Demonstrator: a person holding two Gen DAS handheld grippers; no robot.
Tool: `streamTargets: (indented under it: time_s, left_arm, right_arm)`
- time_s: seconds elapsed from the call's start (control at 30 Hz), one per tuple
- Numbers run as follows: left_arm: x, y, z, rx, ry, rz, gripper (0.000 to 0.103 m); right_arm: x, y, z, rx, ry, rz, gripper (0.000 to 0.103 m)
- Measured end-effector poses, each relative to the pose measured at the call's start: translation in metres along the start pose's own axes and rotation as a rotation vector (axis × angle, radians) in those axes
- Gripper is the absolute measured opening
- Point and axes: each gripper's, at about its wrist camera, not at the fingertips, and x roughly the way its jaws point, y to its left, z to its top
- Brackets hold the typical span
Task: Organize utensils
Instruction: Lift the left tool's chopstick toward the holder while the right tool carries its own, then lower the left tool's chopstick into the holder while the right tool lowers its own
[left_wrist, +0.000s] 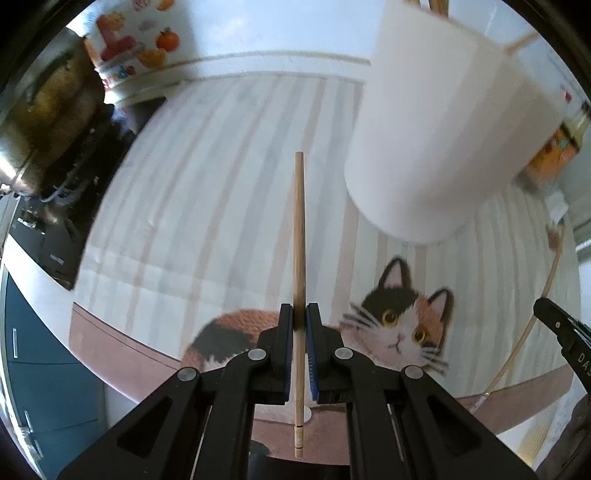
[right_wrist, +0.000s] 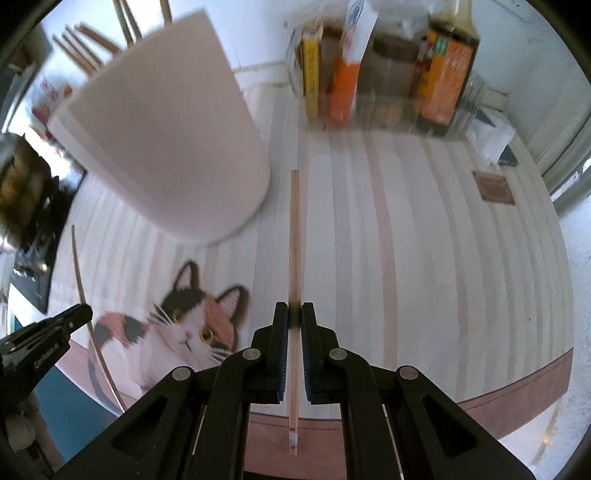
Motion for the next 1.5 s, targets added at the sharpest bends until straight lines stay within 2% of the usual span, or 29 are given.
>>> streamTargets:
  time_s: [0.5,0.77,1.0,1.13,1.33,1.5]
  left_arm:
    - [-0.043,0.029,0.027,-0.078,-0.159,-0.017,0.004]
    - [-0.094,0.041,0.044,-0.140,-0.269,-0.075,0.004]
    - [-0.170,0.059,0.065,-0.218,-0.404,-0.185,0.004]
    - [-0.206,0.060,0.084,-0.227,-0.473,-0.240,0.004]
    - [-0.236,0.041,0.124,-0.222,-0.556,-0.303,0.004]
    - [-0.228,0.018,0.163,-0.202,-0.578,-0.334,0.004]
  right_arm:
    - [-0.035,0.001,0.029,0.067,-0.155,0.065,0.007]
    - [-0.065,0.003,0.051,0.098,-0.216,0.145,0.007]
    - [-0.112,0.000,0.090,0.171,-0.272,0.289,0.007]
    - [-0.148,0.004,0.122,0.178,-0.342,0.356,0.007]
    - [-0.187,0.022,0.171,0.157,-0.460,0.372,0.007]
    - [-0.188,0.032,0.209,0.172,-0.493,0.347,0.007]
